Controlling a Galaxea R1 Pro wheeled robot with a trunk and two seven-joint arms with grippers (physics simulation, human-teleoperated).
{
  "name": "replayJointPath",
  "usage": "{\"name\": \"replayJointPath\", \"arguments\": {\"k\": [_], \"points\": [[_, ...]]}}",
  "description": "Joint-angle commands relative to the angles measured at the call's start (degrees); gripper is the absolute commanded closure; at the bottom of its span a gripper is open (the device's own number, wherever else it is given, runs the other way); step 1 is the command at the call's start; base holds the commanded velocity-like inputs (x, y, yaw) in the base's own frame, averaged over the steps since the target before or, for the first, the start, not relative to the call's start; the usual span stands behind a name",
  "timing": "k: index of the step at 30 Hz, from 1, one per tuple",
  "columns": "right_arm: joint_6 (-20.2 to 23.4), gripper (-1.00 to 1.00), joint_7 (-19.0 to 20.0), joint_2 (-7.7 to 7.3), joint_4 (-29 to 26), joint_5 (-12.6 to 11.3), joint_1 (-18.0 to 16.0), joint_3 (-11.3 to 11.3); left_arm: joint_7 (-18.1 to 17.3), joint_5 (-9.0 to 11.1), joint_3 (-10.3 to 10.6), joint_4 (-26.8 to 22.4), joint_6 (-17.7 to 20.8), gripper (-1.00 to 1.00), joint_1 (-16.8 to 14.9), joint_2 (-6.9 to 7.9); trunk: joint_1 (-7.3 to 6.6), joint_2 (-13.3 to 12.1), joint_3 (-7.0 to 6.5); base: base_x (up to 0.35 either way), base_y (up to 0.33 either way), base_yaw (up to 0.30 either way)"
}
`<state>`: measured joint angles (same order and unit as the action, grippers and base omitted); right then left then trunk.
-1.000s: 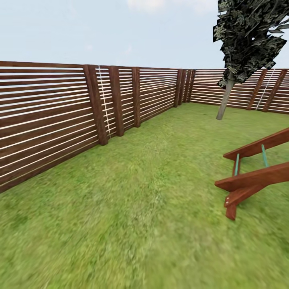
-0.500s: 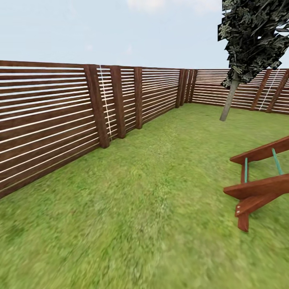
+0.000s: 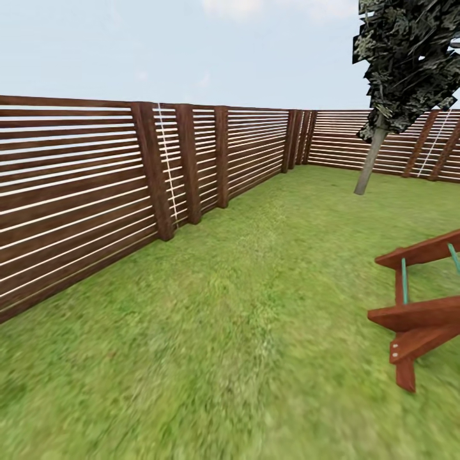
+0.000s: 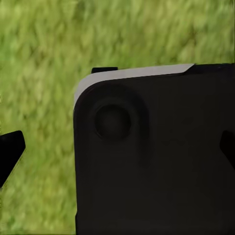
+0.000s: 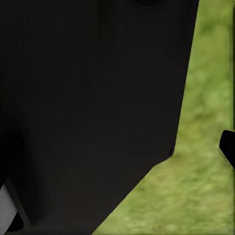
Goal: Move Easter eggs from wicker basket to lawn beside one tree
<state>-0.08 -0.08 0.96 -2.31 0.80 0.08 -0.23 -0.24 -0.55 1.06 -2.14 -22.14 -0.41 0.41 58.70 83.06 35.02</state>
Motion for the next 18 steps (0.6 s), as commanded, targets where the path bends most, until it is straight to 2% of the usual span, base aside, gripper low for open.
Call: {"name": "replayJointPath", "arguments": {"k": [1, 18], "points": [[-0.01, -1.00, -0.01, 0.01, -0.06, 0.08, 0.01, -0.03, -0.02, -0.05, 0.10, 0.04, -0.18, -1.00, -0.03, 0.02, 0.03, 0.02, 0.04, 0.333, 0.006, 0.000], [-0.01, -1.00, -0.01, 0.01, -0.06, 0.08, 0.01, -0.03, -0.02, -0.04, 0.09, 0.03, -0.18, -1.00, -0.03, -0.02, 0.03, 0.02, 0.04, 0.333, 0.001, 0.000]]}}
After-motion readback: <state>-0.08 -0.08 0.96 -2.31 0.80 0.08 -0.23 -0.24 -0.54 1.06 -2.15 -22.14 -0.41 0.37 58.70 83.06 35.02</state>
